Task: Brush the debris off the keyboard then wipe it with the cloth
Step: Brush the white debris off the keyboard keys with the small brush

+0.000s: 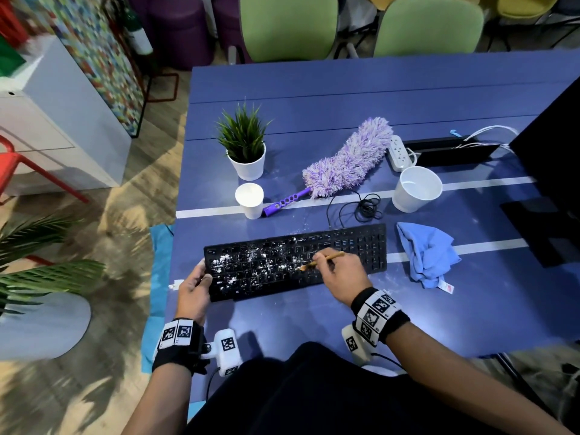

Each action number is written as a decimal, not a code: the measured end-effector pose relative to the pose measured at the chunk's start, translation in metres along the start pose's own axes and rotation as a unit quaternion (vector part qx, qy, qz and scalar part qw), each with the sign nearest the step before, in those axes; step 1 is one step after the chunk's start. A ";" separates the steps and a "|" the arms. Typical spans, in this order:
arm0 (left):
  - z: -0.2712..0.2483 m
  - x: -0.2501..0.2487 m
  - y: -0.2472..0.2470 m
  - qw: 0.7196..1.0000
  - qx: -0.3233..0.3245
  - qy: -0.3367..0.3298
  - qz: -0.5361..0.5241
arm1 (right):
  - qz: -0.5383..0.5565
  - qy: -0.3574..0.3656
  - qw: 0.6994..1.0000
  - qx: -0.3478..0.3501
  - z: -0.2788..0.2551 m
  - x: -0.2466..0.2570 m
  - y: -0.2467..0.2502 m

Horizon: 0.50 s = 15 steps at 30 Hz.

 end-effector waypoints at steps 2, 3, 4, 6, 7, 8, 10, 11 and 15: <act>0.000 0.000 0.000 1.000 -0.001 0.001 -0.007 | -0.029 0.003 0.999 0.015 0.002 -0.003 0.003; 0.000 0.001 0.000 1.000 0.001 0.002 -0.008 | -0.023 0.016 0.999 0.031 0.003 -0.002 0.001; 0.001 0.001 0.001 1.000 0.000 0.005 -0.008 | -0.009 0.026 0.999 0.038 0.004 0.000 0.000; 0.002 0.001 0.001 1.000 -0.002 0.008 -0.006 | 0.023 0.027 0.999 0.017 0.005 -0.001 0.003; 0.001 0.000 0.000 1.000 0.001 0.007 -0.004 | 0.030 0.026 0.999 0.010 0.006 -0.001 0.004; 0.000 -0.001 -0.001 1.000 0.002 0.007 -0.002 | 0.035 0.024 0.999 0.020 0.006 -0.001 0.002; -0.002 -0.003 -0.002 1.000 0.002 0.005 0.001 | 0.046 0.022 0.997 0.058 0.006 0.002 -0.003; -0.003 -0.003 -0.002 1.000 0.003 0.005 0.001 | 0.041 0.022 0.997 0.056 0.007 0.003 -0.003; -0.003 -0.001 -0.001 1.000 0.003 0.006 -0.003 | 0.032 0.006 0.999 -0.004 0.012 0.002 0.008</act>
Point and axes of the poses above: each hand's wrist, its own z-axis towards the middle knuckle, its own y-axis out of the back of the hand, x = y × z, the point moved 6 cm from there along z, towards the middle knuckle, and after that the axes turned 13 degrees about y, right-handed, at the moved point
